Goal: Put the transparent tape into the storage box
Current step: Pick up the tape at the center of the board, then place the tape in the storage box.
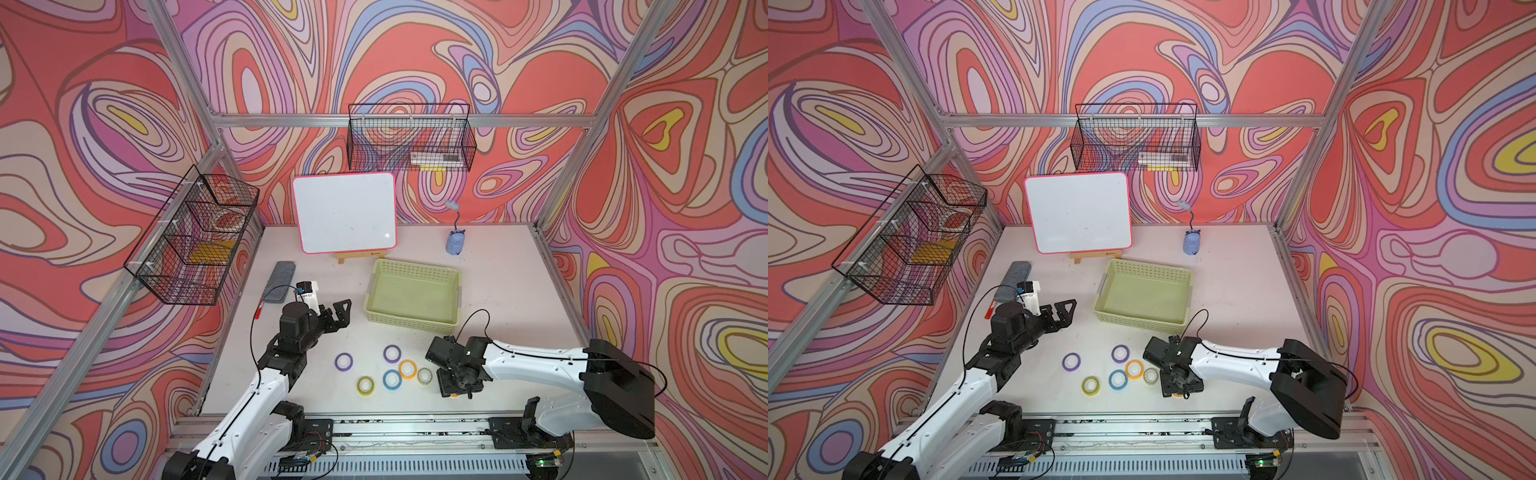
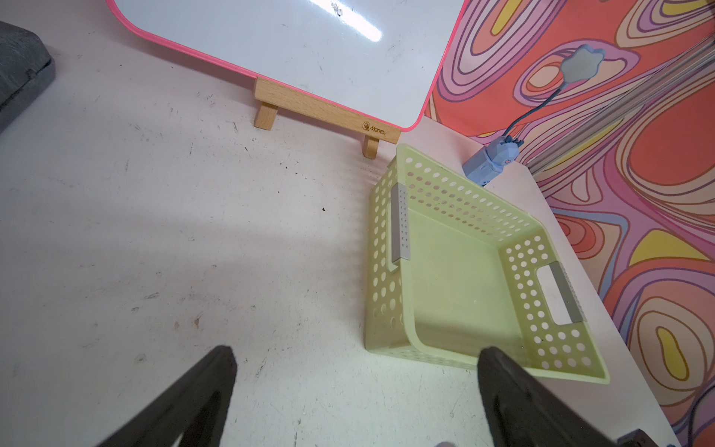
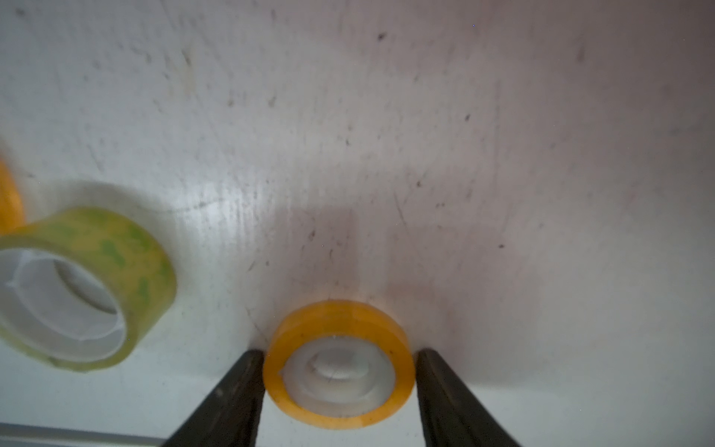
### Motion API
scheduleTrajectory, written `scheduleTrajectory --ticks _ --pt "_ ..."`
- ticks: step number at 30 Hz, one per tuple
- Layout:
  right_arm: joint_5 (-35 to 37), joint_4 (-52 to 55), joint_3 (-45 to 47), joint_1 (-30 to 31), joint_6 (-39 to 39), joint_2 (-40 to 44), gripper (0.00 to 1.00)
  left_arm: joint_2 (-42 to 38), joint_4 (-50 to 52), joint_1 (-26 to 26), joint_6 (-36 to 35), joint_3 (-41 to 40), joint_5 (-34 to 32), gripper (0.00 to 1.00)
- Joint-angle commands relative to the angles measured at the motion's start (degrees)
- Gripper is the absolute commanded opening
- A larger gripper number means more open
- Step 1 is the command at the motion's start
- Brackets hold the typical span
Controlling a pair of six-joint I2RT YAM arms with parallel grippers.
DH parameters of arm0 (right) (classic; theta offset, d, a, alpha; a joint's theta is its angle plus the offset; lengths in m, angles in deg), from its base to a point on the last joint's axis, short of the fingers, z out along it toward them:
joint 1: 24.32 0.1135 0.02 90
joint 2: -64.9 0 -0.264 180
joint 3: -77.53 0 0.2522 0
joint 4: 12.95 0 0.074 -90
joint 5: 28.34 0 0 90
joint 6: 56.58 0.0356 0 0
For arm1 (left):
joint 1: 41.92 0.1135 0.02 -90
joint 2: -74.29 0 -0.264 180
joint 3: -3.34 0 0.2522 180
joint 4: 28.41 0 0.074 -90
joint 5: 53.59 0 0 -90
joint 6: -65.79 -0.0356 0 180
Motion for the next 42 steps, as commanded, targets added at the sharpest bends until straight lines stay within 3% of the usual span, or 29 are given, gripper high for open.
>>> scheduleTrajectory --ticks 1,17,30,42 --pt "-0.2 -0.8 1.5 0.3 0.8 -0.7 0.64 0.1 0.0 -0.2 -0.6 -0.4 -0.3 0.99" --pt "0.4 3.3 -1.7 0.3 0.3 -0.2 0.57 -0.2 0.2 -0.2 -0.7 -0.4 -0.5 0.99" --pt "6.3 15.0 -17.7 0.1 -4.0 4.3 0.56 0.0 0.1 -0.2 -0.8 -0.5 -0.8 0.99" --pt "6.6 14.8 -36.8 -13.9 -20.0 -2.5 0.55 1.0 -0.4 -0.2 -0.8 -0.6 -1.0 0.99"
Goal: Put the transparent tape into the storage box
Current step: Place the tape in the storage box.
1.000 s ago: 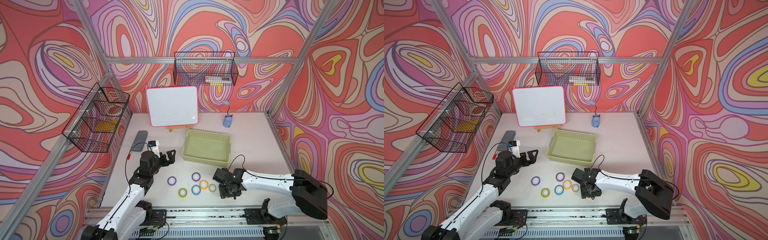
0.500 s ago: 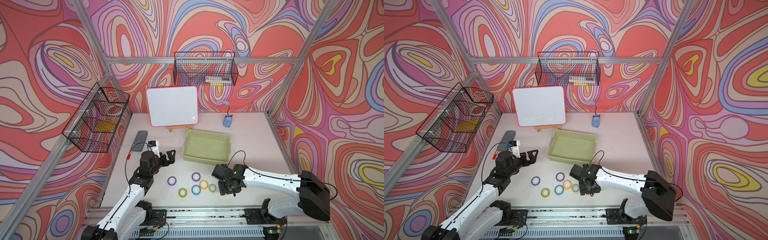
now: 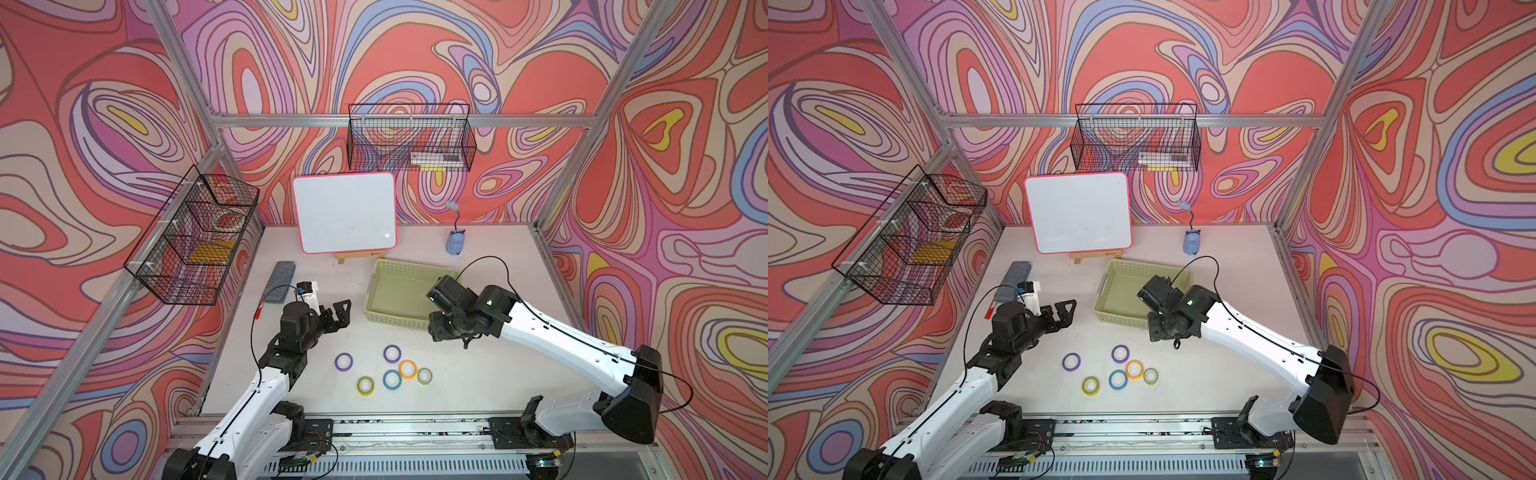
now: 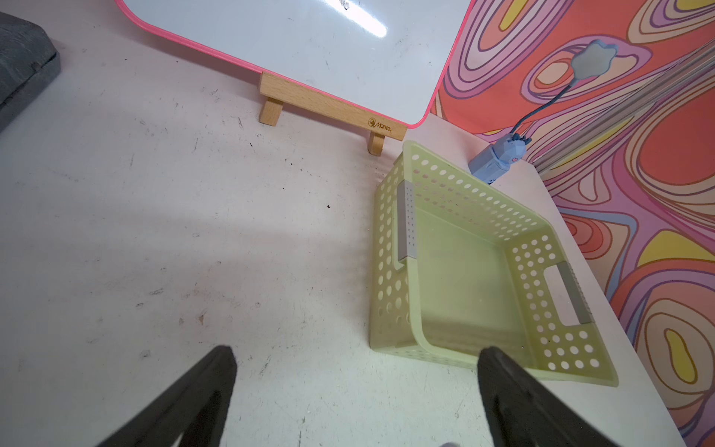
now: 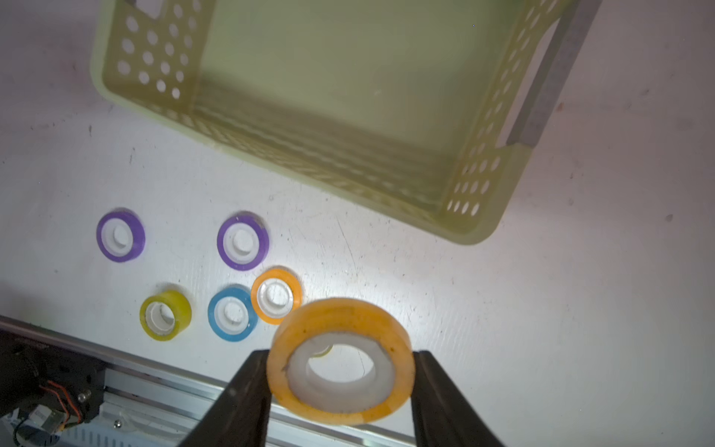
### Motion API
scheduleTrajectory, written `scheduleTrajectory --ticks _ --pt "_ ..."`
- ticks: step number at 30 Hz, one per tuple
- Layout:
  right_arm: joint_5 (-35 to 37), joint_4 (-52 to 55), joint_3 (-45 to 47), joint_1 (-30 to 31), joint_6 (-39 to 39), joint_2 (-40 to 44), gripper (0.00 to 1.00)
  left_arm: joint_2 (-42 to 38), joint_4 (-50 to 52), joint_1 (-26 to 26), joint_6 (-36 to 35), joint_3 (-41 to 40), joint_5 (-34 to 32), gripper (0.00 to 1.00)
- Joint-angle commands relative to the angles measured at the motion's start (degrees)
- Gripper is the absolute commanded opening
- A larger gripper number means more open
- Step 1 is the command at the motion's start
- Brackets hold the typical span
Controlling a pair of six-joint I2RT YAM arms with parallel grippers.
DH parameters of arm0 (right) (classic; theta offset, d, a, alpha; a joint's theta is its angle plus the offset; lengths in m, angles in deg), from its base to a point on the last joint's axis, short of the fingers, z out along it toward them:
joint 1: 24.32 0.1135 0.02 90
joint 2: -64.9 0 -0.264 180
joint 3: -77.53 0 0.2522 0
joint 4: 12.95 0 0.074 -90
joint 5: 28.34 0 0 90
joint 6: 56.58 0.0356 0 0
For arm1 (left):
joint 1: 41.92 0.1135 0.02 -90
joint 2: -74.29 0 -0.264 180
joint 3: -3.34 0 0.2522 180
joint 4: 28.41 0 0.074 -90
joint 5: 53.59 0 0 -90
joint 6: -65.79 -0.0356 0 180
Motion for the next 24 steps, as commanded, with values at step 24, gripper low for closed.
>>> scheduleTrajectory --ticks 24 --pt "-14.1 -14.5 -28.6 -6.4 -13.1 -41.5 0.55 -0.7 0.3 -0.2 -2.3 -1.0 -4.1 0.99"
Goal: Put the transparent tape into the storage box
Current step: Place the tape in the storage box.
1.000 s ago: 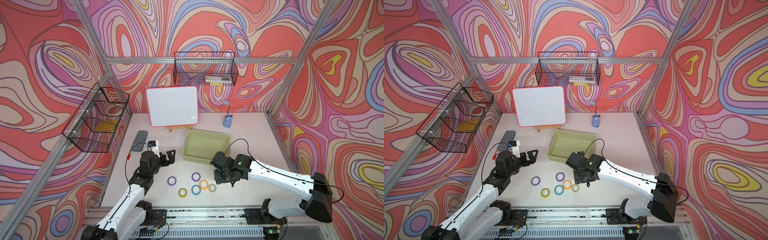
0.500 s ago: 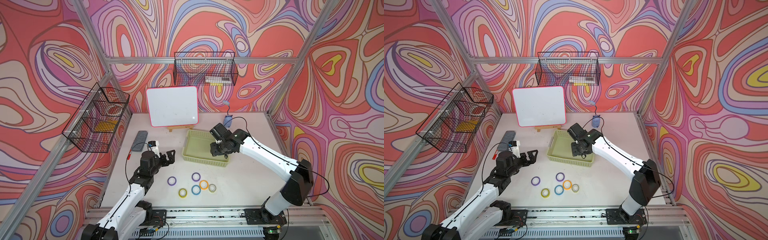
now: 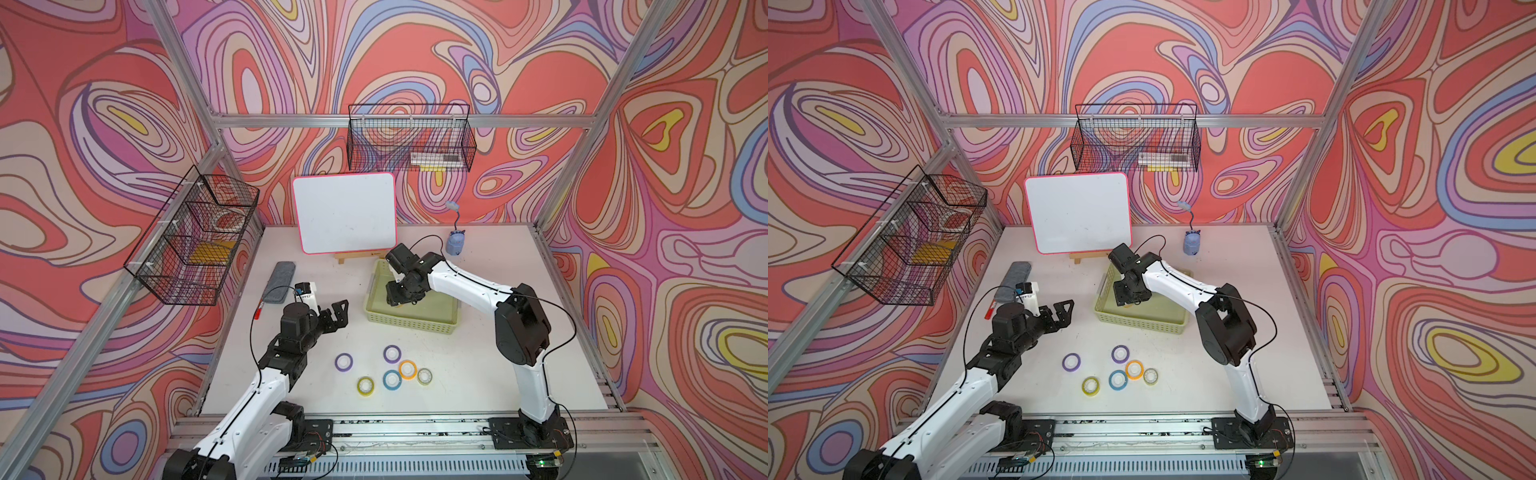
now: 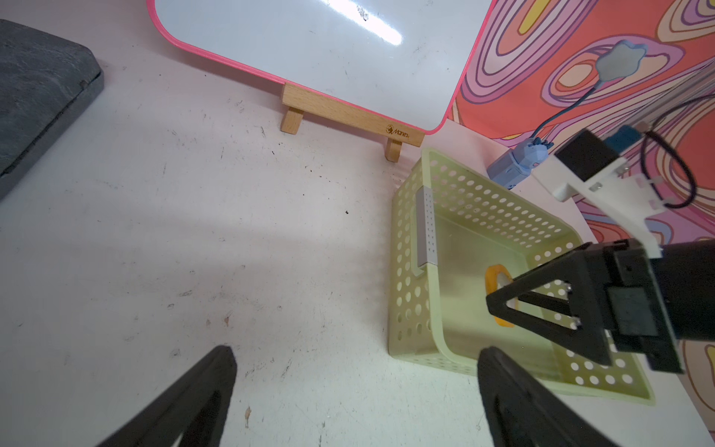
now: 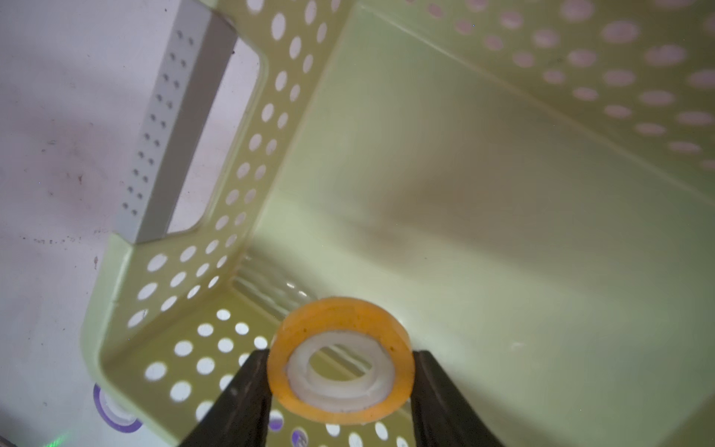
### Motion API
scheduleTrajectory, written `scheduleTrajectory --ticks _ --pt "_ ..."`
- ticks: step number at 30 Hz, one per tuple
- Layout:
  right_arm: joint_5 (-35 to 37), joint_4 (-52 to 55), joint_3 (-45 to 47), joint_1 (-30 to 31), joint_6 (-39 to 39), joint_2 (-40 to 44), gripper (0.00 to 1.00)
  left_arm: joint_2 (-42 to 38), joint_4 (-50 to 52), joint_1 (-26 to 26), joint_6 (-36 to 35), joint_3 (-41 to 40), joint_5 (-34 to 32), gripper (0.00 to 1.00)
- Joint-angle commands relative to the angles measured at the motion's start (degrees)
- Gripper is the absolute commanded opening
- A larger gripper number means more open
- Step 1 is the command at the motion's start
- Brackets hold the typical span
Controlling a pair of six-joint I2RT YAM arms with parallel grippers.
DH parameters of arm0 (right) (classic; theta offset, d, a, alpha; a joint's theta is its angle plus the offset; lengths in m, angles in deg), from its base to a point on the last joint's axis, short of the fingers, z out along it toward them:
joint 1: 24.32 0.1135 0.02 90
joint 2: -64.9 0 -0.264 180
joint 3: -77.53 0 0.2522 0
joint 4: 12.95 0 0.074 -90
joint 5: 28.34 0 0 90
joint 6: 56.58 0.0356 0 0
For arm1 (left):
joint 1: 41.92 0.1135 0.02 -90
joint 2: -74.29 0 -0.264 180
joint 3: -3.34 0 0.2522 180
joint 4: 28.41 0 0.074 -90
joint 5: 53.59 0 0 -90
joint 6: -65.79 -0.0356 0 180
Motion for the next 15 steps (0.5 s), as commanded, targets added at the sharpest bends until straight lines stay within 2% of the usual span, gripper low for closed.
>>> scheduleTrajectory --ticks 1,11,15 --pt "-3.1 -2.8 -2.0 0.0 0.3 -2.5 0.55 -0.4 0.2 -0.2 -1.1 -0.7 -0.8 0.99" --pt "-5.5 -5.2 -5.4 0.0 1.6 -9.1 0.56 0.0 0.1 -0.2 -1.0 -0.6 -0.9 0.99" --pt "-5.8 -5.2 -6.0 0.0 1.9 -10.1 0.60 0.0 0.0 -0.1 -1.0 -0.6 -0.8 0.99"
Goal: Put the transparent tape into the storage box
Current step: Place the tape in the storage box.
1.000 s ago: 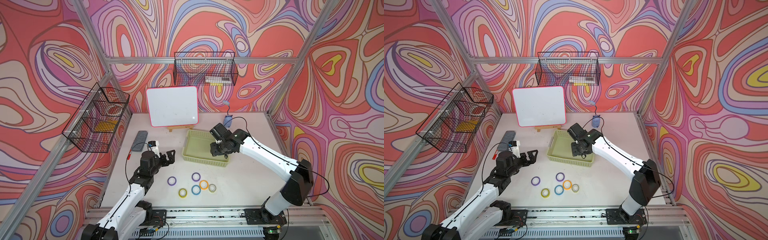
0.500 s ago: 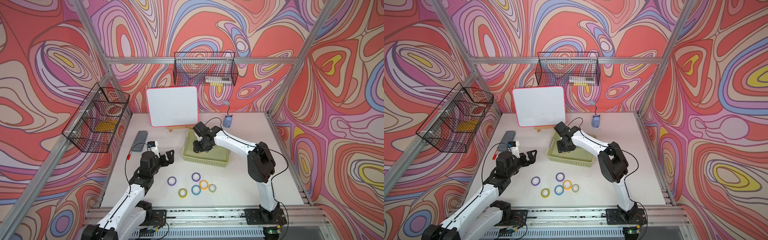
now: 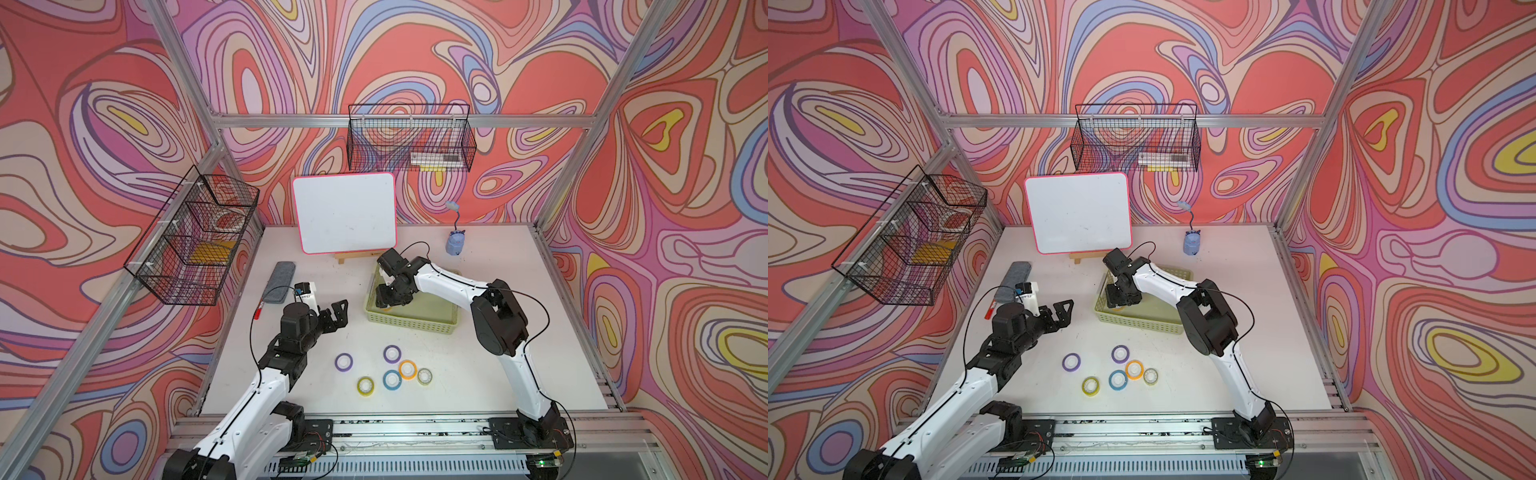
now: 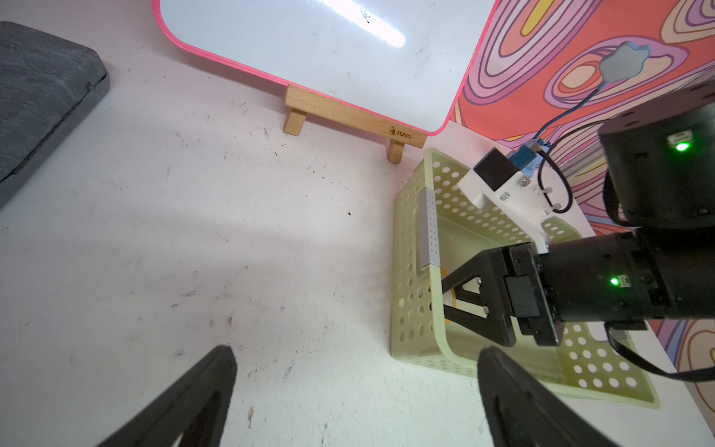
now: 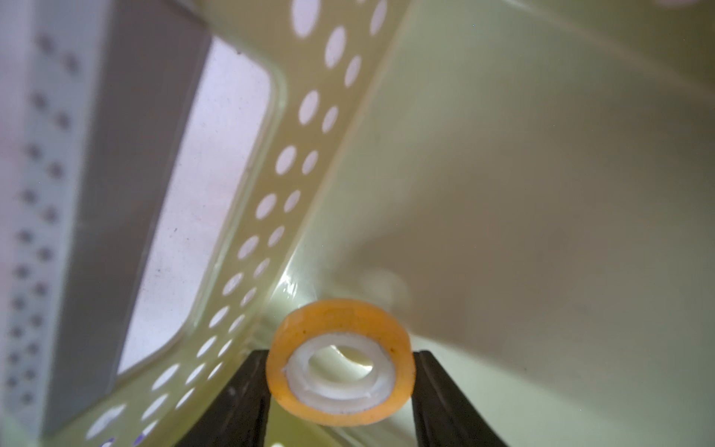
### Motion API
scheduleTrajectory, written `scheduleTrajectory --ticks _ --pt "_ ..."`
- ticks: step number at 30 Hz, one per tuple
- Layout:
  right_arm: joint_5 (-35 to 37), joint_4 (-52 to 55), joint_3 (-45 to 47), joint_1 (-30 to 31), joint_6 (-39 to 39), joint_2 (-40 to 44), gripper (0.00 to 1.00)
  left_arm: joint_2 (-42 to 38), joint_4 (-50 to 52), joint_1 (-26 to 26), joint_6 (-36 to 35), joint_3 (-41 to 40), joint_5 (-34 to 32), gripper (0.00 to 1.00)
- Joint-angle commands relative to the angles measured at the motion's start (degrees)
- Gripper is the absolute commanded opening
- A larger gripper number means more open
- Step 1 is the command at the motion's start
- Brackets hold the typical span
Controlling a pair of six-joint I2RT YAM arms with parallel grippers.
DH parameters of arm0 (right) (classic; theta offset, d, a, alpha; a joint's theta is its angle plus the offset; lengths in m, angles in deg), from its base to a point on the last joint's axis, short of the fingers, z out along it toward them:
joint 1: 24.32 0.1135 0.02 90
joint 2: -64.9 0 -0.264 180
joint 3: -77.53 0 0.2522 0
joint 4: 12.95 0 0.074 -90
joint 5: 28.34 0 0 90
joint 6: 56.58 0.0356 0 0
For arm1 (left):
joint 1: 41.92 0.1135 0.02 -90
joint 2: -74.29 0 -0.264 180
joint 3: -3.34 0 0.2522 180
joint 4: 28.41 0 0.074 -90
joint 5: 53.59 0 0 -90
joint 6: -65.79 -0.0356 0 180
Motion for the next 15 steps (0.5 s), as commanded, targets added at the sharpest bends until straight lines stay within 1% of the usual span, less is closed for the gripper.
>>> scheduleTrajectory --ticks 1,4,9,13,15 --pt "-0.7 -0.5 -1.5 0.0 0.6 -1.0 0.61 0.0 0.0 -0.2 -1.0 -0.6 -0.5 0.99" --pt "0.2 0.2 -1.4 0.0 0.5 -0.1 0.68 0.0 0.1 -0.2 -1.1 -0.6 -0.5 0.99" --pt "3.8 2.7 -0.1 0.0 -0.3 4.3 0.73 -0.1 0.1 -0.2 -1.1 -0.6 -0.6 0.99" --pt "7.5 3.7 5.3 0.1 -0.6 12.0 0.74 0.1 0.2 -0.2 -1.0 -0.6 -0.3 0.99" --pt "8.2 3.7 8.6 0.1 -0.8 15.9 0.75 0.1 0.2 -0.2 -1.3 -0.5 -0.4 0.99"
